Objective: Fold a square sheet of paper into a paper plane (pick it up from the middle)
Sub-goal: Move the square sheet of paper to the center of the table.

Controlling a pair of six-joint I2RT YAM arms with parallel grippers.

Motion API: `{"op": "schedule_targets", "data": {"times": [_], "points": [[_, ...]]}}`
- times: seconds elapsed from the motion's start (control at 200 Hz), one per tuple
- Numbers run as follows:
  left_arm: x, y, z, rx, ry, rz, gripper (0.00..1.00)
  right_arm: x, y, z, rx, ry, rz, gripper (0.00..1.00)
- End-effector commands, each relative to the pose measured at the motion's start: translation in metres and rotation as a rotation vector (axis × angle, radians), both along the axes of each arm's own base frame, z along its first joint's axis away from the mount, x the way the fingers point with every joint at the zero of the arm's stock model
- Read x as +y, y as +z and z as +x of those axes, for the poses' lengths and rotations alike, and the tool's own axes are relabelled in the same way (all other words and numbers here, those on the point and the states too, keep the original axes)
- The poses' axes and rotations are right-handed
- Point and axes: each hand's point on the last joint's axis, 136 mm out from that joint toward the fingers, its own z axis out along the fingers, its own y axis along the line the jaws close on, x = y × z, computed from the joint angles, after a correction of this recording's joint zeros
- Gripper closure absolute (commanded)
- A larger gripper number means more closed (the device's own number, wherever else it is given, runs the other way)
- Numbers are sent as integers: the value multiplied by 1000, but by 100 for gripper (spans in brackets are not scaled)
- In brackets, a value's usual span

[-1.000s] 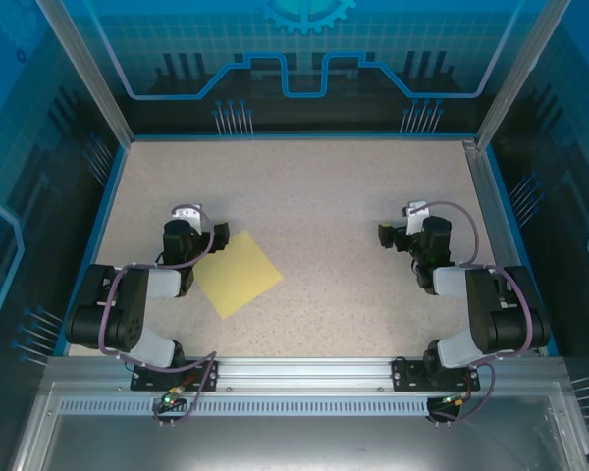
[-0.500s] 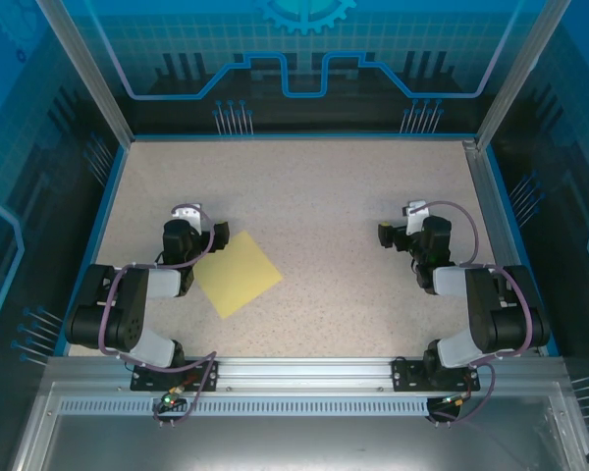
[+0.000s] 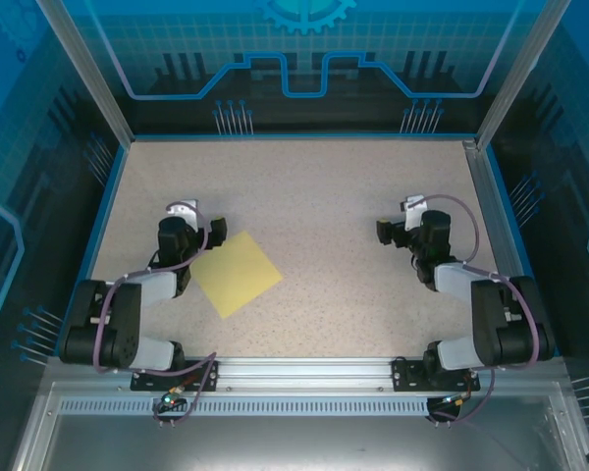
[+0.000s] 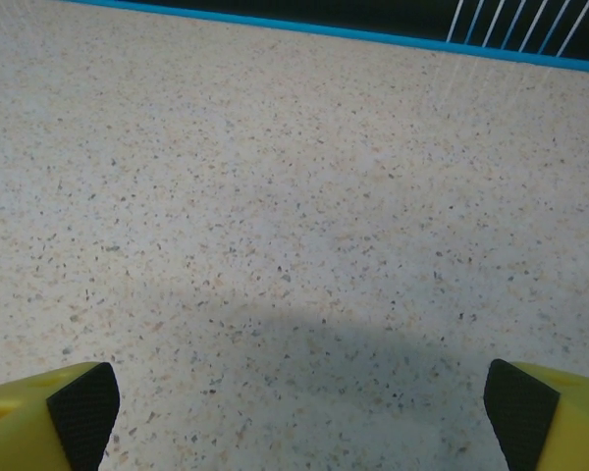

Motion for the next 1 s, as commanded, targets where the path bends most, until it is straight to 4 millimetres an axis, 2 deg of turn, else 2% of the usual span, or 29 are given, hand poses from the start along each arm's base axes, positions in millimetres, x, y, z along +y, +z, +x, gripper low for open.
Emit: {"op": "schedule_targets", "data": {"times": [0.0, 0.065, 0.13, 0.21, 0.28, 0.37, 0.415, 0.495, 0.52, 0.73, 0.885, 0.99], "points": [[5, 19, -4, -4, 31, -52, 2, 0, 15, -8, 117, -48, 37, 1], [9, 28, -12, -7, 79, -101, 2, 3, 25, -18, 198, -79, 106, 1], [10, 39, -19, -9, 107, -152, 2, 14, 36, -27, 261, -64, 197, 1], [6, 53, -25, -12, 111, -219, 2, 17, 43, -36, 355, -161, 356, 0], [9, 62, -31, 12, 162, -290, 1, 43, 45, -44, 432, -43, 453, 0], [13, 60, -42, 64, 236, -371, 2, 76, 47, -55, 509, 65, 596, 0], [7, 63, -46, 66, 219, -407, 2, 91, 49, -60, 541, 118, 627, 1], [-4, 64, -54, 86, 190, -490, 2, 117, 37, -77, 631, 168, 555, 2], [-6, 62, -56, 100, 191, -513, 2, 125, 44, -75, 623, 186, 521, 3], [-36, 57, -77, 206, 56, -595, 2, 215, 21, -107, 748, 348, 325, 8], [-37, 54, -92, 218, 55, -595, 2, 269, 10, -120, 786, 415, 250, 12], [-35, 54, -97, 222, 64, -579, 1, 302, 4, -121, 801, 437, 189, 14]]}}
